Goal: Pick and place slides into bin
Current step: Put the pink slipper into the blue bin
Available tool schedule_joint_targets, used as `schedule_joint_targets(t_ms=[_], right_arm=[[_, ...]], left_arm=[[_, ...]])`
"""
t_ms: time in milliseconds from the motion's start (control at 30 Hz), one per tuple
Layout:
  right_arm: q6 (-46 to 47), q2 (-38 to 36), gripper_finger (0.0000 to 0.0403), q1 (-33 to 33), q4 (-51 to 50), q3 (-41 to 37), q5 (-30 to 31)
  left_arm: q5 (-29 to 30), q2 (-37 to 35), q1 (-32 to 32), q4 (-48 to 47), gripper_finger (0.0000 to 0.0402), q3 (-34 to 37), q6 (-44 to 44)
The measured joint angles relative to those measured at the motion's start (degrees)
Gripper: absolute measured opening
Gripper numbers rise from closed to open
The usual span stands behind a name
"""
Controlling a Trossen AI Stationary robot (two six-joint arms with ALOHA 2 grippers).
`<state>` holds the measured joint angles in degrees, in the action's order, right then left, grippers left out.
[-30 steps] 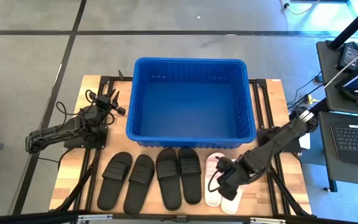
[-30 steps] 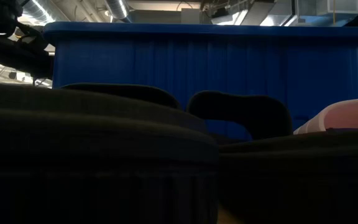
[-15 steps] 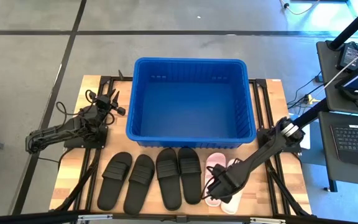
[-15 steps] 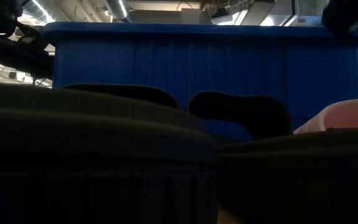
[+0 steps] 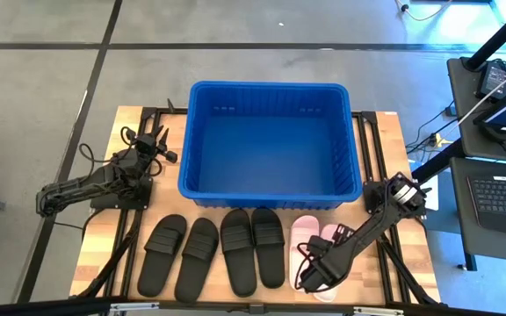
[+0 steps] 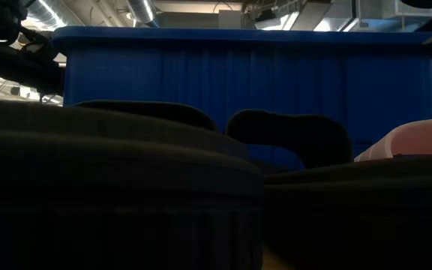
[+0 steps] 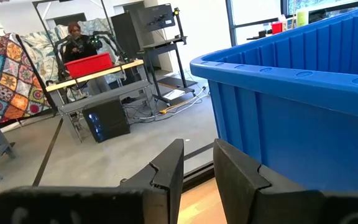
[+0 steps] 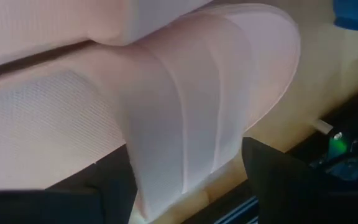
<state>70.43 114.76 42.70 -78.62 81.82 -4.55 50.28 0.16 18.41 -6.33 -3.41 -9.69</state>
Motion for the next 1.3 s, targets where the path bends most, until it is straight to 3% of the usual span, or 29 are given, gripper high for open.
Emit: schedule_joint_targets(t_ms=[200,600,800,1067,1300], right_arm=[[0.0,0.0,0.0212,0.0,0.7,0.0,1.0],[0.0,0.0,0.0016,0.0,0.3,0.0,0.1],[0.0,-0.4,0.0014,0.0,1.3,1.1,-2.7],[3.4,-4.3,0.0012,0.0,0.7,10.0,-5.9],[7.4,-7.1,0.0012,0.0,-1.3,21.6,-1.3]], left_arm=[[0.0,0.0,0.0,0.0,0.0082,0.0,0.1],[0.0,0.0,0.0,0.0,0.0082,0.0,0.2],[0.0,0.0,0.0,0.0,0.0082,0.0,0.2],[0.0,0.0,0.0,0.0,0.0082,0.0,0.3],[0.0,0.0,0.0,0.0,0.0082,0.0,0.6]])
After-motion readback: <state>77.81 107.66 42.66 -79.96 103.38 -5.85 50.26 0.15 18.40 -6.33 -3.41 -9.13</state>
